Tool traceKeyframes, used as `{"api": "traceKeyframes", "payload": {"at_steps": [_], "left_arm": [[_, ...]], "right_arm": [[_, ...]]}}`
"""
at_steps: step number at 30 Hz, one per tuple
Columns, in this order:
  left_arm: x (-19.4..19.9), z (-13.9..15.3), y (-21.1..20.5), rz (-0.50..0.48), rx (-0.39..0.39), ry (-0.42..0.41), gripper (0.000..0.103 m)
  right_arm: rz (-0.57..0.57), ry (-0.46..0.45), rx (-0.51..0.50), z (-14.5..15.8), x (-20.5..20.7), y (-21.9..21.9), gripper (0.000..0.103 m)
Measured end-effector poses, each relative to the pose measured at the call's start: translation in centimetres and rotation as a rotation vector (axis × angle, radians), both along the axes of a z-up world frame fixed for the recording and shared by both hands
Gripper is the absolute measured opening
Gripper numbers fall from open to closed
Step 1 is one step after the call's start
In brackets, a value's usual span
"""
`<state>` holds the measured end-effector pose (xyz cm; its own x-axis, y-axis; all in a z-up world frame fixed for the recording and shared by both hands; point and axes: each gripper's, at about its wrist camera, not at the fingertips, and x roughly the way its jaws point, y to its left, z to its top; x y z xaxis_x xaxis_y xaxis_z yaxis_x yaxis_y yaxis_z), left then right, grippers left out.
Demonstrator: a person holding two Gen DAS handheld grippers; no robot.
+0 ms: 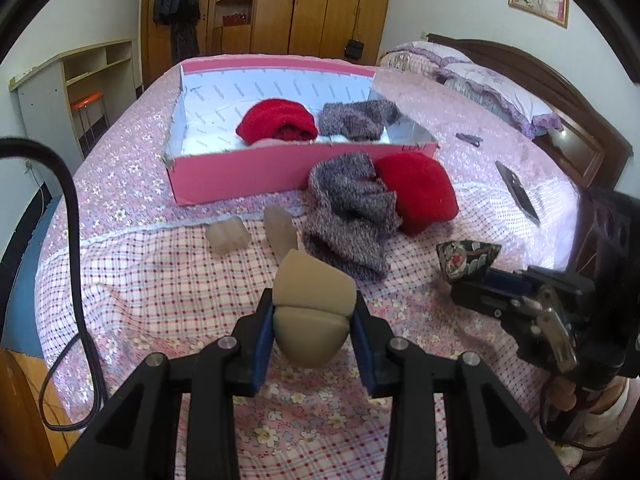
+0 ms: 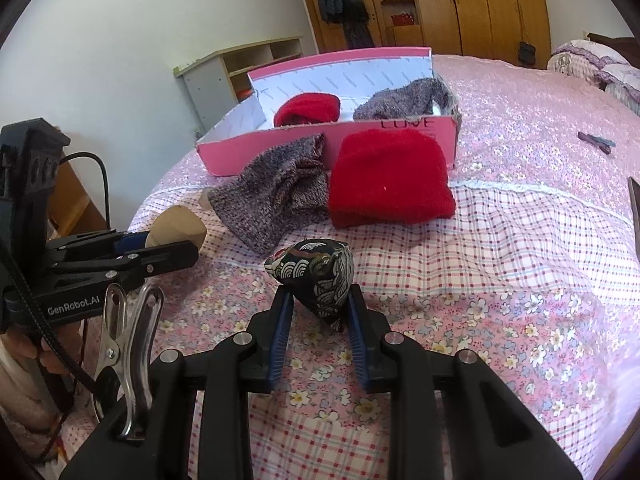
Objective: Organize soft objects
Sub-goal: 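Lift and carry the beige sponge and patterned pouch over the box with both grippers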
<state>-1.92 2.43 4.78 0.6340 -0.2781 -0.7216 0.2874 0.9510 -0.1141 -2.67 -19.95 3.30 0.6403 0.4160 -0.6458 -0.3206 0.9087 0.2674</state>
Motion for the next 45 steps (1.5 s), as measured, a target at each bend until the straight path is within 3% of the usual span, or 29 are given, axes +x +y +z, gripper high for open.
{"api": "traceKeyframes", "payload": {"at_steps": [26,36,45], "left_arm": [[6.1,6.0,2.8,0.094,-0.009,-0.12,0.037],[10.0,5.5,2.7,0.116,-0.011,-0.1,0.037],[13.7,3.9,2.8,0.133,0.002,-0.051,0.037]], "right_arm": [[0.031,-0.049,-0.022,3.5,0.9,-0.1,0.028],[0.021,-0.052,-0.04,4.4,2.5,-0.6,0.028],[-0.018,-0.1,-0.083,7.0,5.2,-1.5,0.028]]}}
